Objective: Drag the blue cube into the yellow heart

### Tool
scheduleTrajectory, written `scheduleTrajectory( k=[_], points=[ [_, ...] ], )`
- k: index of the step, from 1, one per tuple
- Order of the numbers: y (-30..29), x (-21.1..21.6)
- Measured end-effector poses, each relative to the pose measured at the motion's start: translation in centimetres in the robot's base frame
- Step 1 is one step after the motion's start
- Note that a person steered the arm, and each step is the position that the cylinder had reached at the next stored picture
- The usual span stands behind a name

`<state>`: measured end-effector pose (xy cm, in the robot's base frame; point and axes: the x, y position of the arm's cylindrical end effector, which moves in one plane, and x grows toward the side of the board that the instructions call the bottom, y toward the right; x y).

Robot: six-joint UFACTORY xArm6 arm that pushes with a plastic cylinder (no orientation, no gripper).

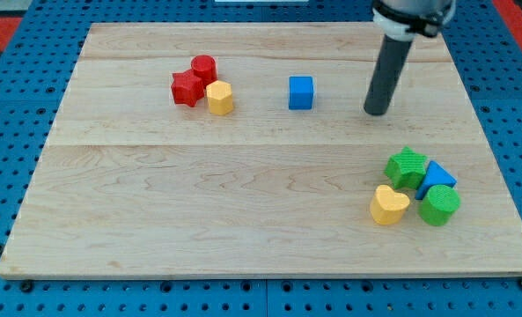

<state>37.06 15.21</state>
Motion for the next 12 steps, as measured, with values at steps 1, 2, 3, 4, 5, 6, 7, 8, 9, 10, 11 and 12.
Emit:
scheduleTrajectory(
  k=[1,2,3,4,5,6,7,8,9,10,11,12],
  points=[
    [-2.2,-5.0],
    [-5.7,-7.9],
    [-9.7,-8.0],
    [-11.3,-7.0],
    [-11.3,-4.3],
    [-11.3,-1.4],
    [-11.3,1.4],
    [-11.3,1.4],
    [-11.3,-0.3],
    [-10.5,-0.7],
    [-8.0,0.4],
    [-6.5,3.1]
  ],
)
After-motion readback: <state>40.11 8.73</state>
